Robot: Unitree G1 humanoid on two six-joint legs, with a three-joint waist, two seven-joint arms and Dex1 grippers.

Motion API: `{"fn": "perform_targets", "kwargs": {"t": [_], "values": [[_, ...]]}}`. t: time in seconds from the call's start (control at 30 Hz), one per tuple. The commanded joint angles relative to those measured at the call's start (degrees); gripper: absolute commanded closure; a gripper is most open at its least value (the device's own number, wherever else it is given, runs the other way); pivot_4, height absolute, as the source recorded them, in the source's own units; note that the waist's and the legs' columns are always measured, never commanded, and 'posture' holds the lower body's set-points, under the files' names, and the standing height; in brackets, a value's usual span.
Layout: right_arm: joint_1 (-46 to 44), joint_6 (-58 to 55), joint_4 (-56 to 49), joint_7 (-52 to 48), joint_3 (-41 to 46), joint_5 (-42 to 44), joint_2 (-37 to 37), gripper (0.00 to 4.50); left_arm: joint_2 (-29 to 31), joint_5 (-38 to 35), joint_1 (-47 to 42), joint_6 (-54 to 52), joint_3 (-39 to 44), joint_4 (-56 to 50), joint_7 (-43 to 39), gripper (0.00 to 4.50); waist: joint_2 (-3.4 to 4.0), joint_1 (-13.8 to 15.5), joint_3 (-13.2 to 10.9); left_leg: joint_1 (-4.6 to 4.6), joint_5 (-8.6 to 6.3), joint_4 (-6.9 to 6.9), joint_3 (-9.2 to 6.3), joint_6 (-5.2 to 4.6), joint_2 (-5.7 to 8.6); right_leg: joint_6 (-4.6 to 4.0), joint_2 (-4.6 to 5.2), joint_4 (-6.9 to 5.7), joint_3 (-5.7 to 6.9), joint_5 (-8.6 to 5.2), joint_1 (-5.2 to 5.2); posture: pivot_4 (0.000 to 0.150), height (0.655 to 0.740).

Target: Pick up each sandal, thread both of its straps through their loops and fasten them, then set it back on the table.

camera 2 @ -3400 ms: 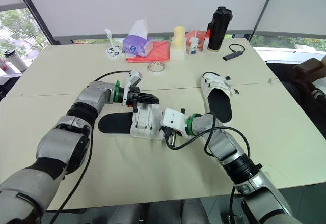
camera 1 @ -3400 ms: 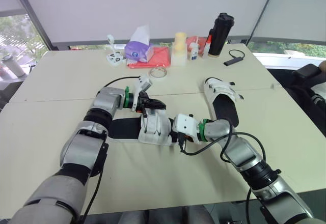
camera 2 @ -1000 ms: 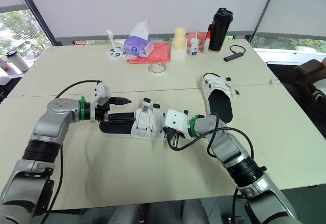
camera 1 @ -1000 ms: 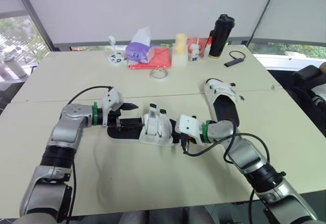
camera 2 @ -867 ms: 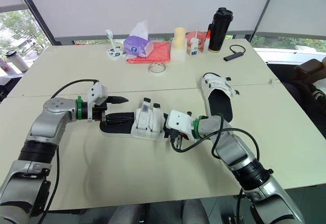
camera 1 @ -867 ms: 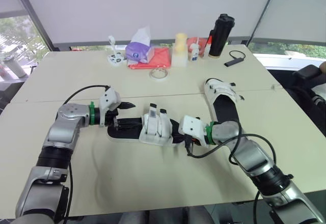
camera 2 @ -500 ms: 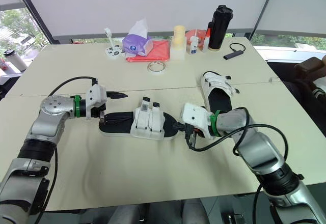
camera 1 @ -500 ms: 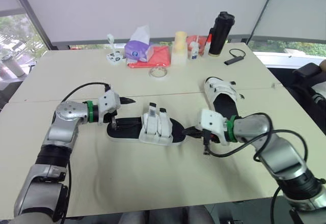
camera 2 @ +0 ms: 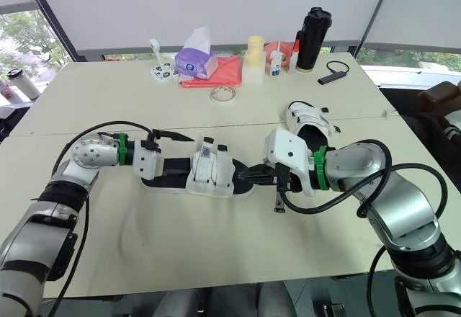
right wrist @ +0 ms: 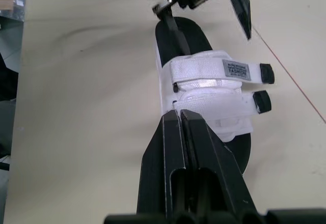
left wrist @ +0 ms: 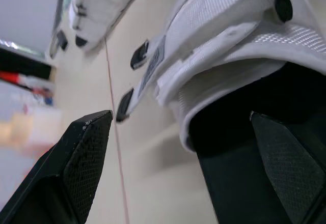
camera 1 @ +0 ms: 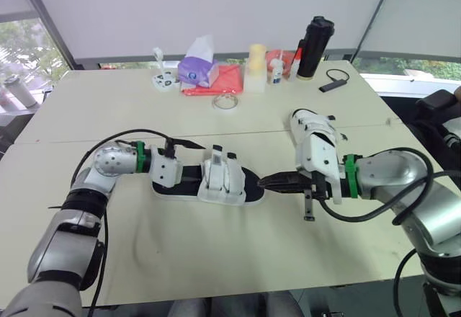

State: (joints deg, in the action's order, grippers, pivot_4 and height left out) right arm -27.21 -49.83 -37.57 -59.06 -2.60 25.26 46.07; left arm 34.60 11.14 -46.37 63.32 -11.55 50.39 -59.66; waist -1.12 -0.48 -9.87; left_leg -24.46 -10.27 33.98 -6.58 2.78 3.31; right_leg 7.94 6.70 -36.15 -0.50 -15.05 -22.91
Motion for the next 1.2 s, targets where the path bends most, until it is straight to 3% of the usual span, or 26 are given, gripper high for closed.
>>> {"fn": "perform_targets", "kwargs": {"t": [0.03, 0.4, 0.63, 0.7, 0.77, 0.97, 1.2], "values": [[-1.19, 0.04, -2.14, 1.41, 2.07, 2.18, 0.80, 4.50, -0.72, 5.72, -2.31, 8.88, -1.37, 4.41, 7.97, 0.03, -0.01, -0.05, -0.01, 0.00, 0.00, 0.00, 0.00, 0.00, 0.00, 0.04, 0.00, 0.00, 0.01, 0.02, 0.00, 0.150, 0.7400], [1.61, 2.16, -1.87, 3.66, 2.38, 3.35, 2.94, 4.50, -3.07, 19.11, -6.94, 17.93, -5.19, 11.19, 28.05, 0.03, -0.05, -0.05, -0.03, 0.00, 0.00, 0.09, -0.01, -0.01, 0.03, 0.13, -0.02, -0.03, 0.08, 0.06, 0.06, 0.150, 0.7400], [1.61, 2.26, -2.07, 5.13, 2.03, 4.04, 3.30, 4.50, -4.32, 32.28, -9.82, 19.12, -10.98, 11.18, 41.35, 0.03, -0.06, -0.01, -0.04, 0.00, 0.01, 0.13, -0.01, -0.01, 0.06, 0.15, -0.02, -0.04, 0.10, 0.07, 0.09, 0.150, 0.7400], [1.18, 1.72, -2.32, 5.56, 2.01, 4.38, 3.37, 4.50, -4.64, 34.88, -10.80, 19.00, -12.60, 11.49, 45.00, 0.54, -0.07, -0.02, -0.04, 0.01, 0.01, 0.15, -0.01, -0.01, 0.07, 0.16, -0.02, -0.04, 0.11, 0.07, 0.13, 0.150, 0.7400], [0.72, 1.28, -2.46, 5.89, 1.99, 4.80, 3.34, 4.50, -4.54, 37.09, -11.51, 18.77, -14.03, 11.66, 48.47, 1.36, -0.07, -0.04, -0.04, 0.00, 0.01, 0.16, -0.01, -0.01, 0.07, 0.17, -0.02, -0.04, 0.11, 0.07, 0.13, 0.150, 0.7400], [-0.52, 0.28, -2.59, 7.31, 1.19, 5.45, 3.52, 4.50, -4.00, 41.71, -13.13, 17.14, -17.47, 12.55, 57.54, 4.46, -0.11, -0.01, -0.06, 0.01, 0.01, 0.18, -0.02, -0.01, 0.07, 0.19, -0.02, -0.05, 0.12, 0.07, 0.14, 0.150, 0.7400], [-3.38, -1.75, -2.56, 8.60, 0.25, 6.63, 3.22, 4.50, -3.65, 41.52, -14.77, 6.61, -18.26, 15.47, 63.83, 4.49, -0.10, -0.08, -0.06, 0.03, 0.01, 0.19, -0.04, -0.02, 0.07, 0.22, -0.02, -0.10, 0.13, 0.08, 0.14, 0.150, 0.7400]]}}
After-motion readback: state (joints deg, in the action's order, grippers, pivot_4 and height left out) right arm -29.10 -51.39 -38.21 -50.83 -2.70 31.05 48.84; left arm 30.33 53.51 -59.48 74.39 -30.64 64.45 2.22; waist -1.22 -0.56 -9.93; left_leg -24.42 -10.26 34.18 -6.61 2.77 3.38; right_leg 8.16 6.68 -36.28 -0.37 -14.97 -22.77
